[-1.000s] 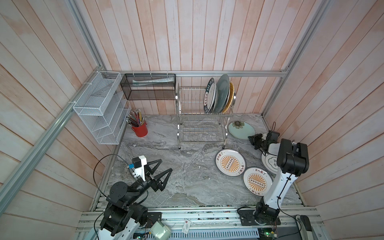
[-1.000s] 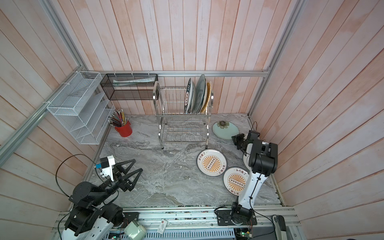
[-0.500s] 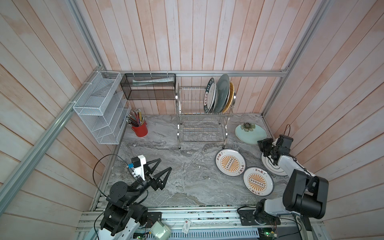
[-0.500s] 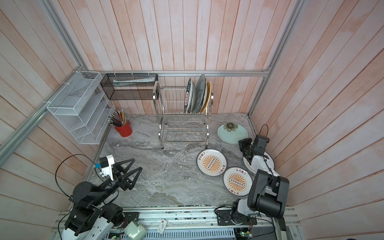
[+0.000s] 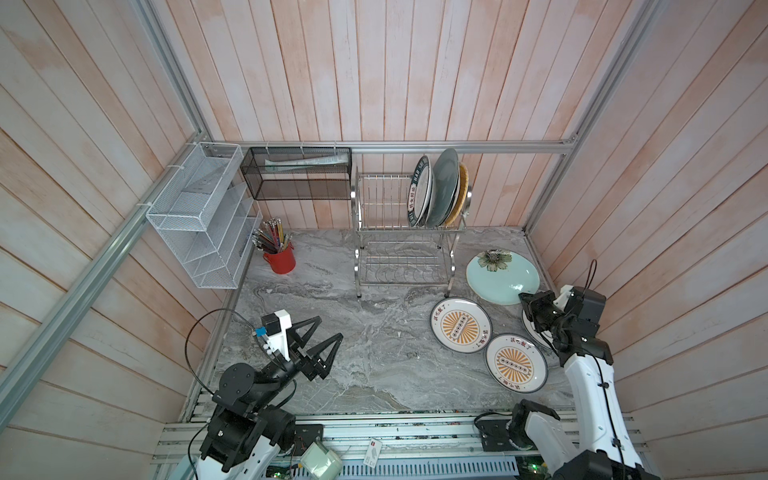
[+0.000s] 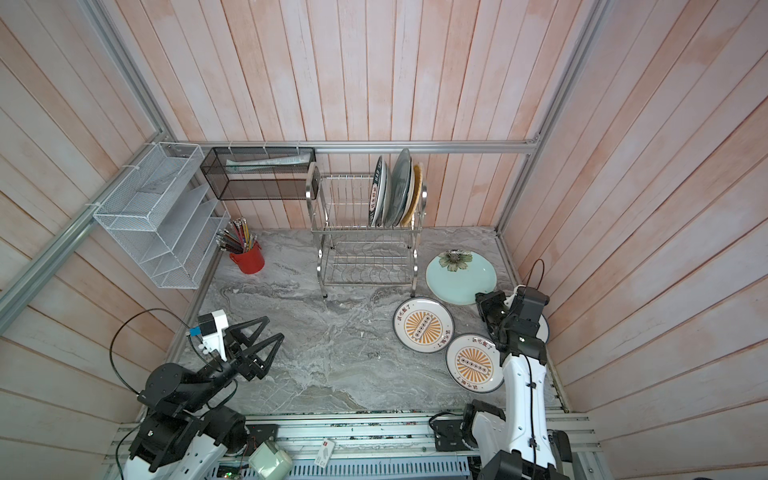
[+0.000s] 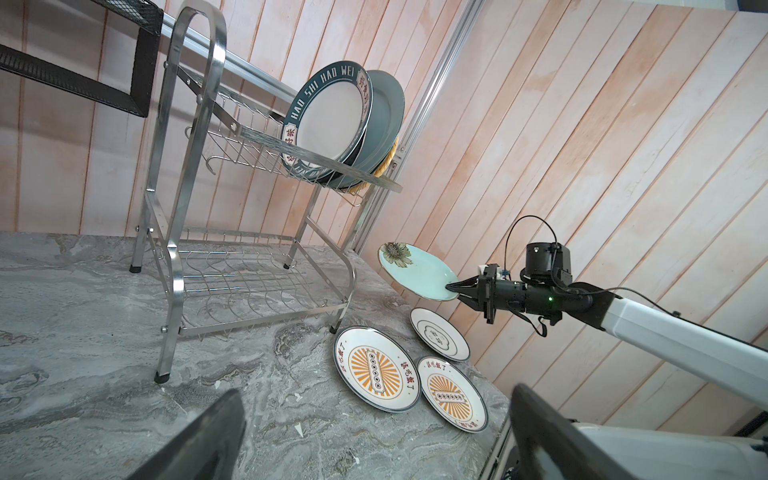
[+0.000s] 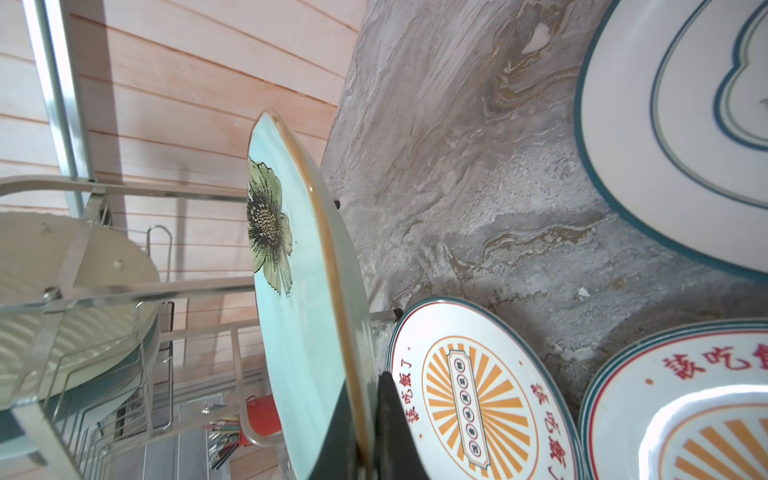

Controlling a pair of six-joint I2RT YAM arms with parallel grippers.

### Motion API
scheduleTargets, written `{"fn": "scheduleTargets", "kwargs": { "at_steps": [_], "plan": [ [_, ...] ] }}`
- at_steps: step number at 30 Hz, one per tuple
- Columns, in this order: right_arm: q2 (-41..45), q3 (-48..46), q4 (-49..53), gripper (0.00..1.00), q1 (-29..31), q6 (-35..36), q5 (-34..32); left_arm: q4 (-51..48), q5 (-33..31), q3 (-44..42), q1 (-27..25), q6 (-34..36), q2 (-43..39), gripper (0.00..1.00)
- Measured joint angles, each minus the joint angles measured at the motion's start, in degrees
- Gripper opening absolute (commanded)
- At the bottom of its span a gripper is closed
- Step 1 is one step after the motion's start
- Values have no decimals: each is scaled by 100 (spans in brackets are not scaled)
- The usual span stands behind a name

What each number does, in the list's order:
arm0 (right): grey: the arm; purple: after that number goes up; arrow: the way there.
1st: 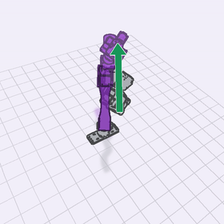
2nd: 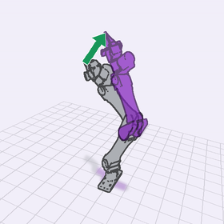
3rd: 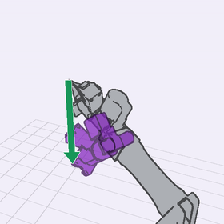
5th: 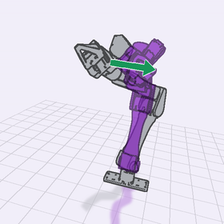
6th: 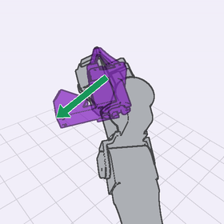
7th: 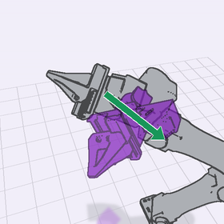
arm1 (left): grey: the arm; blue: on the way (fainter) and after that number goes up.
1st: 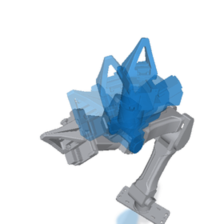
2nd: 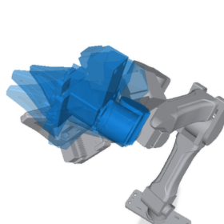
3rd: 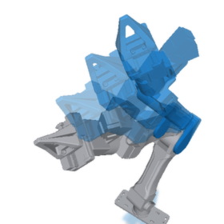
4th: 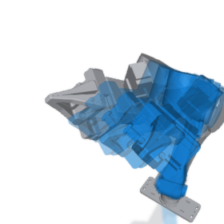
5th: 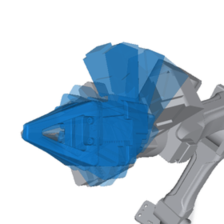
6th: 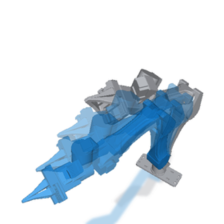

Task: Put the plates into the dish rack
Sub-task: 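Tilt the pale green flower plate up on its edge with the right gripper, then grip the flower plate rim with the left gripper while the right holds it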

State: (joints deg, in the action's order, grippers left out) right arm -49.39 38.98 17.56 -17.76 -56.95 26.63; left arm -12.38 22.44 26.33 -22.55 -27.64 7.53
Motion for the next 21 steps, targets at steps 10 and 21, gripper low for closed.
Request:
{"fn": "scheduleTargets", "kwargs": {
  "at_steps": [10,21],
  "plan": [
    [197,59,741,0,2177,-114,-442,758,133,-282,-20,-216,474,100],
    [-59,192,802,0,3449,-605,-1414,1993,-1939,321,-2951,918,3775,100]
  ]
}}
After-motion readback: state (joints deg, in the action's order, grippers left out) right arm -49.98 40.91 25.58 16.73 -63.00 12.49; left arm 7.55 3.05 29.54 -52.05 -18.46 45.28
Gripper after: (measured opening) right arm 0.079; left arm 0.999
